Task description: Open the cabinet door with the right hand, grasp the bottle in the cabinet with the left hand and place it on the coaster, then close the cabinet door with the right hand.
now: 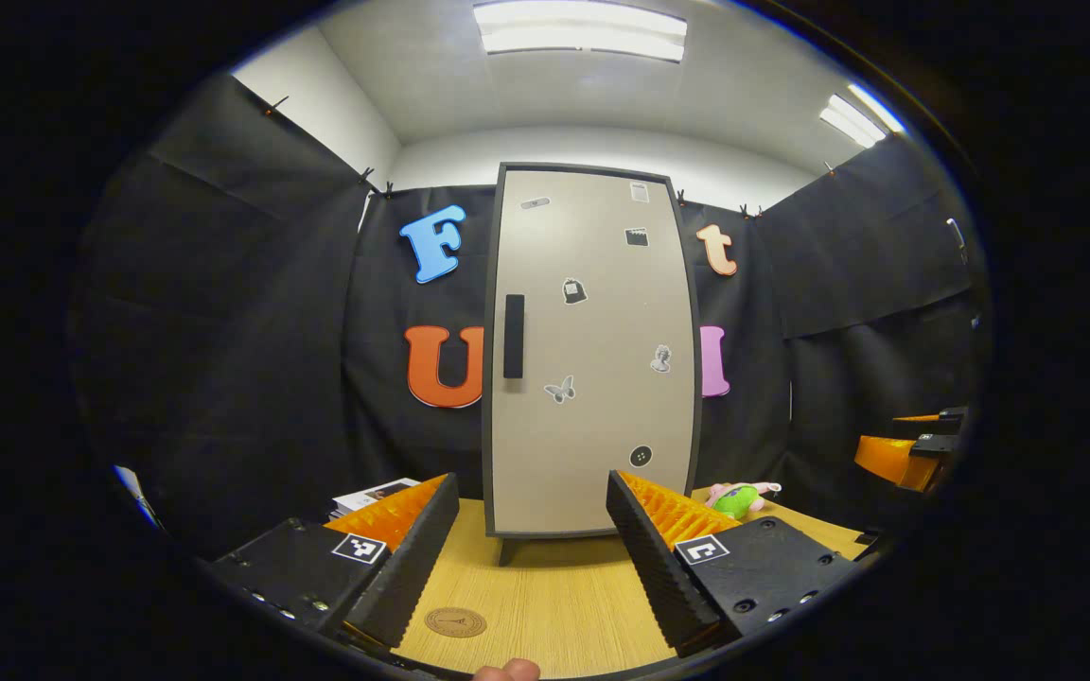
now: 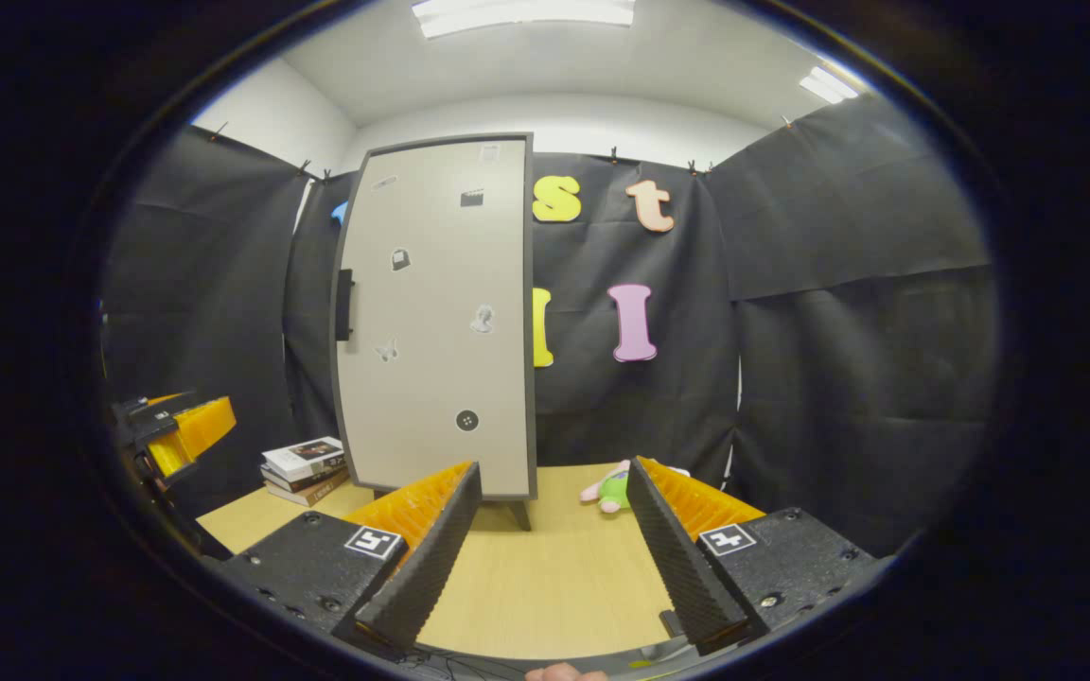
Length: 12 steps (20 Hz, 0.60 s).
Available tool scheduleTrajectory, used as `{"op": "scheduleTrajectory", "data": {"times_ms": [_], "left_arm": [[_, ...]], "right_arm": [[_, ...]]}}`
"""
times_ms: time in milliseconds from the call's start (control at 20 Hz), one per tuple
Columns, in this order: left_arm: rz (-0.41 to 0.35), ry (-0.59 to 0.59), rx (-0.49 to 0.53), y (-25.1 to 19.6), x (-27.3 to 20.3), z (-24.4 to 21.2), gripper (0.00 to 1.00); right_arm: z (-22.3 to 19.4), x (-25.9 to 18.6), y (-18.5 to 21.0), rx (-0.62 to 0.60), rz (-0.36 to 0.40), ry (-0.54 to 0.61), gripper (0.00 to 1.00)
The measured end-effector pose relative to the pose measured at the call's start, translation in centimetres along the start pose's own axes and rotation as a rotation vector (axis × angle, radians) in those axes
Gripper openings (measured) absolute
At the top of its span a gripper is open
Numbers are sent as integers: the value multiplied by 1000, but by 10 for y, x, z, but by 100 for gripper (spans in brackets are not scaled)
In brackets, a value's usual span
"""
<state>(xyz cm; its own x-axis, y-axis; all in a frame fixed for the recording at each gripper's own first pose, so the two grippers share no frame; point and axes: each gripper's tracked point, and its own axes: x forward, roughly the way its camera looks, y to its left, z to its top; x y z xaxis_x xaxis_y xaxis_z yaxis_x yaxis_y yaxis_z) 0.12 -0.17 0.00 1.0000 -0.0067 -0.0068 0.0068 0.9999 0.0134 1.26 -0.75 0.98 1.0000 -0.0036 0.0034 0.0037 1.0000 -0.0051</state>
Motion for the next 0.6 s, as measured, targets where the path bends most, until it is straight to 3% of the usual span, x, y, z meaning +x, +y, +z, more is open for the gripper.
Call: {"op": "scheduleTrajectory", "data": {"times_ms": [250,500,550,600], "left_arm": [[1,8,2,1,-1,-1,95],[3,7,17,4,-4,1,95],[5,8,20,6,-4,1,95],[7,8,19,7,-5,2,95]], "right_arm": [[24,18,13,-24,51,-30,96],[51,50,63,-22,188,-25,99],[56,57,76,-17,219,-16,96],[60,66,90,-13,253,-8,99]]}}
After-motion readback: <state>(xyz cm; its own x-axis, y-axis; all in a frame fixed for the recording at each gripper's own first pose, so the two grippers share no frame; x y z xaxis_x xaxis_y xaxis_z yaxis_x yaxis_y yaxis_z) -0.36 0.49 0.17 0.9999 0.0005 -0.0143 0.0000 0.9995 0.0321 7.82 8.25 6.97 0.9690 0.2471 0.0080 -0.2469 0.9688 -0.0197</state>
